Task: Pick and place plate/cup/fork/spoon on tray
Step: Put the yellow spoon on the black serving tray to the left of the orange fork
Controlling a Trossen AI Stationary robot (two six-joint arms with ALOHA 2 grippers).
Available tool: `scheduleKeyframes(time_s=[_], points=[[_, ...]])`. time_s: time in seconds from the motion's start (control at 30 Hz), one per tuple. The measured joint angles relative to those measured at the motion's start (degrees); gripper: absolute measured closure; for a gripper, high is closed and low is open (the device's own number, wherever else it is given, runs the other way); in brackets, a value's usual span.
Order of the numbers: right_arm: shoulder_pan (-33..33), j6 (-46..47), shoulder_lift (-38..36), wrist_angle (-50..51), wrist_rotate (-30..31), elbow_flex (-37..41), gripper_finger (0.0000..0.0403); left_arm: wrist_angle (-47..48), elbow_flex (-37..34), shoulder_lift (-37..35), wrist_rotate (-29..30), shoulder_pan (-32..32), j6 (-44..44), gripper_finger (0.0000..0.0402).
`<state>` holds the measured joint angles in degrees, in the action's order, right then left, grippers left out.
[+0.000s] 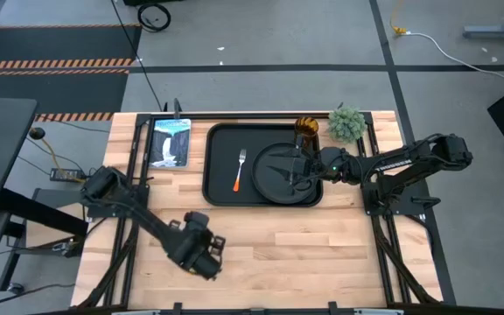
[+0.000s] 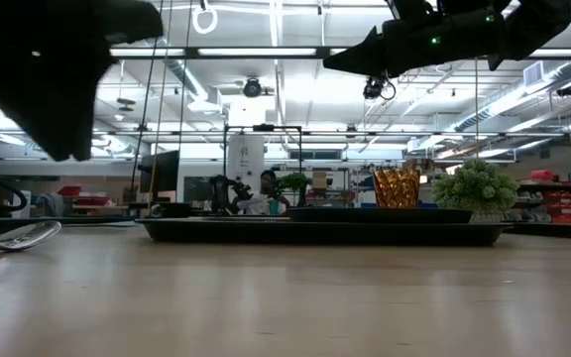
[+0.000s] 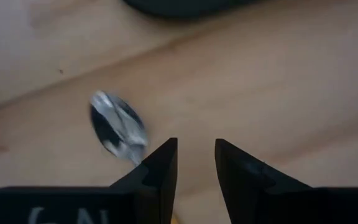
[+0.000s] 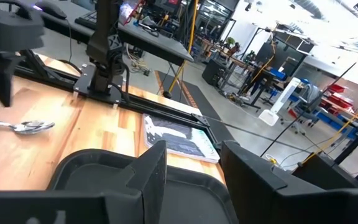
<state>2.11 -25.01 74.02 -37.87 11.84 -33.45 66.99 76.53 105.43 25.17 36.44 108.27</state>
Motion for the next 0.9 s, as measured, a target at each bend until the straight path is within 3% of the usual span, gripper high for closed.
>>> scheduleKeyframes(time_s=[0.2,0.4,0.6,0.9], points=[[0.0,0.06,0.0,0.0,-0.04,0.0,0.0243,-4.91,0.0,0.0,-0.28,2.96,1.83,0.0285],[-0.06,1.25,0.0,0.16,-1.99,0.0,0.0243,-3.03,0.0,1.1,-0.61,5.1,17.07,0.0288],[-0.07,1.26,0.0,0.37,-3.04,0.0,0.0243,-1.92,-0.02,3.66,-9.62,4.65,24.54,0.03],[-0.07,1.08,0.0,0.35,-4.66,0.0,0.0243,-1.61,-0.09,4.15,-13.19,4.17,27.58,0.0305]])
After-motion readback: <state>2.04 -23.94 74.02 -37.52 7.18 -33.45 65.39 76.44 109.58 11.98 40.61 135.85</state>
